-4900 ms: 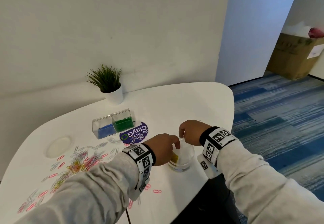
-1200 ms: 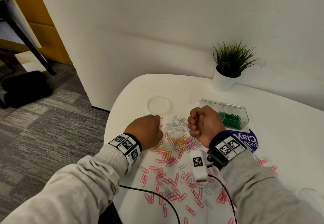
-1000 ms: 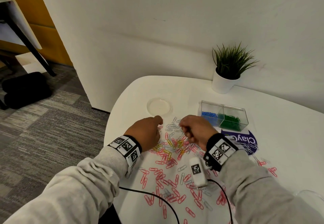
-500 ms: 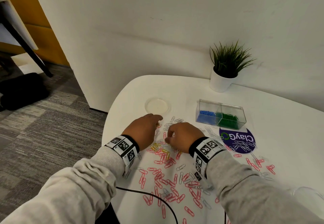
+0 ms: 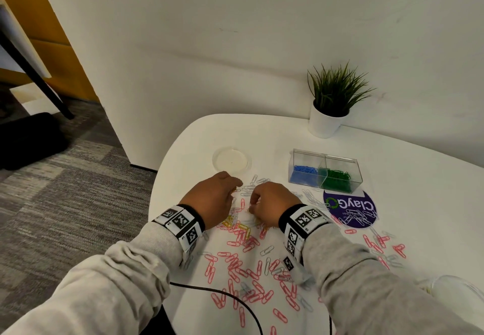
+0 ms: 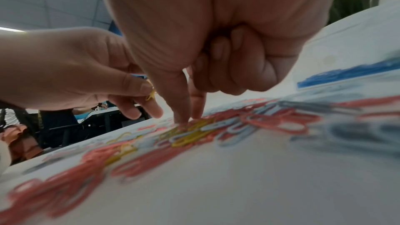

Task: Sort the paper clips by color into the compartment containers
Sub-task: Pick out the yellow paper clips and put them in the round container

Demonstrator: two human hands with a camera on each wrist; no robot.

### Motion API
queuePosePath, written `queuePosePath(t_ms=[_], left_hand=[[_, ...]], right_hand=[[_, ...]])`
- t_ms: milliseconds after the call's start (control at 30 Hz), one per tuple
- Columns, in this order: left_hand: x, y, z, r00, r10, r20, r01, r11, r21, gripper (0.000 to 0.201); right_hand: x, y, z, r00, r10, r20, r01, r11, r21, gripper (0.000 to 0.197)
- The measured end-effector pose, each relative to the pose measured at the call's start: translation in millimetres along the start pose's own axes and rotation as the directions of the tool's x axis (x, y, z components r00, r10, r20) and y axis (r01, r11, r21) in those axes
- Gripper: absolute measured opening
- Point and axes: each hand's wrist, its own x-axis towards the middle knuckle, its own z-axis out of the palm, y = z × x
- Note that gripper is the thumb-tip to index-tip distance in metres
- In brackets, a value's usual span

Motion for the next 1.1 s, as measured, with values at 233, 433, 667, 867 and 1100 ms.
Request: queuePosePath(t_ms=[233, 433, 667, 867, 1100], left_hand=[[-1, 3, -5, 1.0, 0.011, 0.006, -0.012, 0.991, 0.135, 0.03], [-1, 2, -3, 0.999, -0.039, -0.014, 0.04, 0.998, 0.038, 0.033], [0, -2, -1, 0.998, -0.036, -0.049, 0.031, 0.995, -0.092, 0.043], [0, -4, 1, 0.996, 0.036, -0.081, -0.041, 0.997, -0.06, 0.027], [-1, 1, -4, 0.993, -0.115, 0.014, 0.116, 0.989, -0.093, 0.052]], right_hand=[[-5, 12, -7, 0.996, -0.051, -0.072, 0.054, 0.998, 0.029, 0.019], [-2, 3, -5, 0.997, -0.064, 0.045, 0.067, 0.996, -0.066, 0.017], [10, -5, 7, 0.995, 0.046, 0.09, -0.042, 0.998, -0.046, 0.019], [-1, -8, 1, 0.99, 0.045, 0.136, -0.044, 0.999, -0.006, 0.024], [-25, 14, -27, 0.968, 0.197, 0.154, -0.169, 0.057, 0.984, 0.019]])
